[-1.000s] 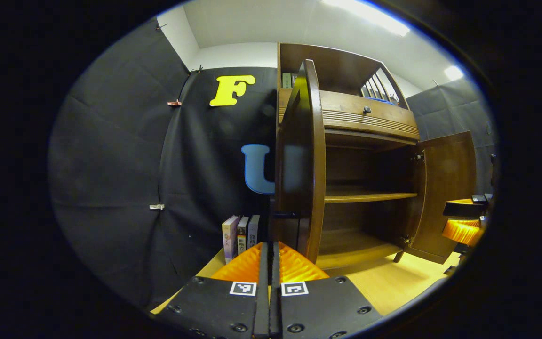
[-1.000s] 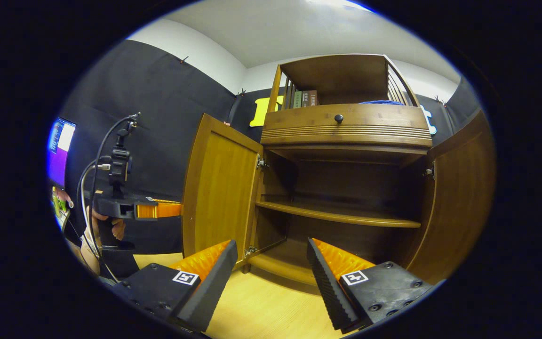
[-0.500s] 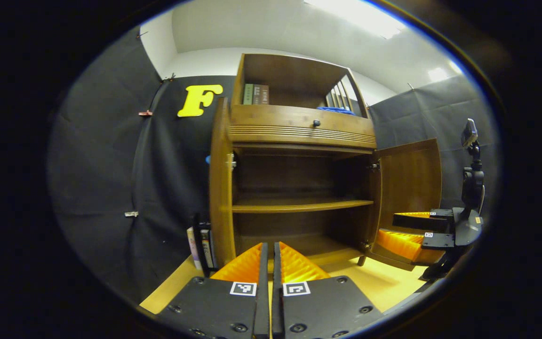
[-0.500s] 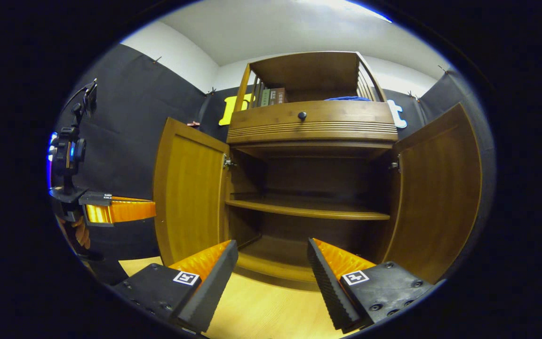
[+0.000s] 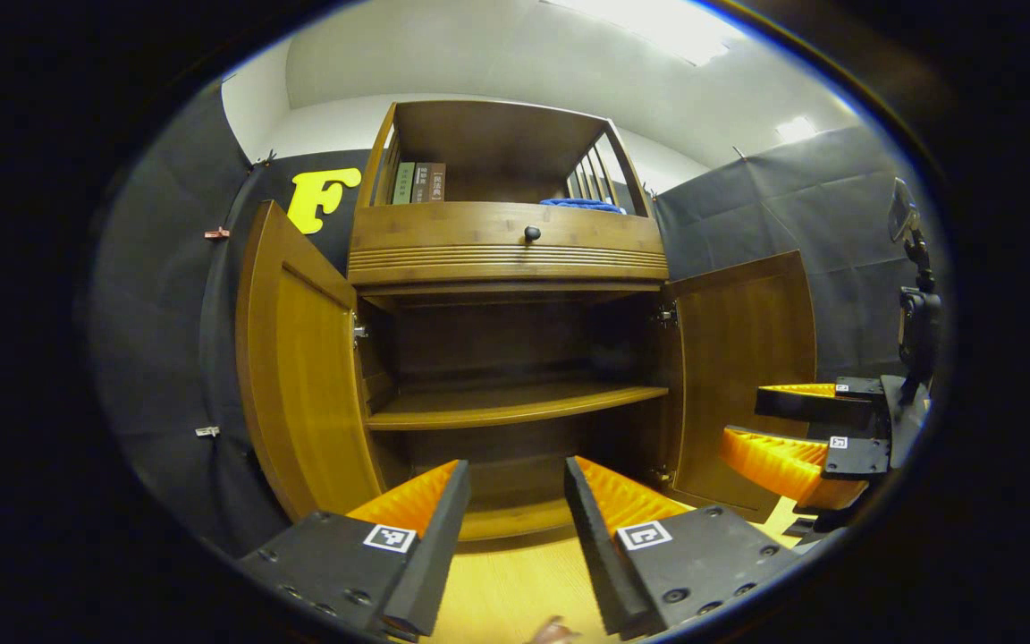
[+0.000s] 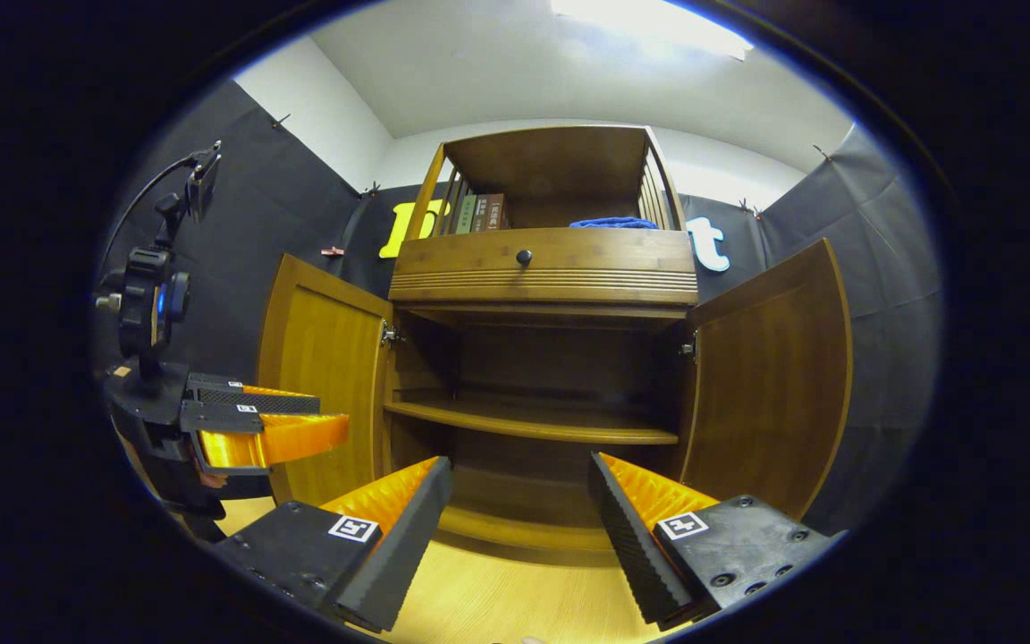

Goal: Open the right door of the double-door shoe cabinet with the right hand, and open the left door with the left hand.

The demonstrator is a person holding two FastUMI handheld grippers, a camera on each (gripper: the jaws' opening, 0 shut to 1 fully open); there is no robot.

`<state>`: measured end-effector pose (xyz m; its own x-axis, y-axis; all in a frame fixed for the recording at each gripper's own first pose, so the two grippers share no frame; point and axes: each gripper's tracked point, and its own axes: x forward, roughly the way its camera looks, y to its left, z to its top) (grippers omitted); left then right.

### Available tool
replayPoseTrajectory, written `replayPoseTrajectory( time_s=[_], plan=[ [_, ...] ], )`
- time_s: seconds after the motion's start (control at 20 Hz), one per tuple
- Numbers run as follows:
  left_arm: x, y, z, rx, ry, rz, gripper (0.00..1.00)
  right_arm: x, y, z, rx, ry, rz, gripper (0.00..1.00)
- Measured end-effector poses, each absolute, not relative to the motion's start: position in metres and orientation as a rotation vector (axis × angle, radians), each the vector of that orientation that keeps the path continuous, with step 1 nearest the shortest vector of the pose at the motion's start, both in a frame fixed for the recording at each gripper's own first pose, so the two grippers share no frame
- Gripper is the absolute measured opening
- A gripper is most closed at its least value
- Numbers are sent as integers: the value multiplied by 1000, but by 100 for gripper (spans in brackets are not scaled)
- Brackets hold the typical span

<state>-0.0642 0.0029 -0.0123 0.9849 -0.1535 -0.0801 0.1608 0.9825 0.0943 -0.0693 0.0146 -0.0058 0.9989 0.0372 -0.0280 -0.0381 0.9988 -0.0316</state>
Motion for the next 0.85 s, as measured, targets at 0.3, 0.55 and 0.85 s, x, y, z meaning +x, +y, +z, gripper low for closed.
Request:
replayPoseTrajectory(
  time_s=[0.3,0.55,0.85],
  plan=[
    [-50,19,8,147,-21,-3,94,-75,8,-6,-60,42,30,97],
    [-38,8,4,161,-8,11,94,-77,-2,-1,-63,36,23,99],
    [-31,-7,-1,135,8,-22,96,-79,-13,-1,-63,45,14,97]
  ],
)
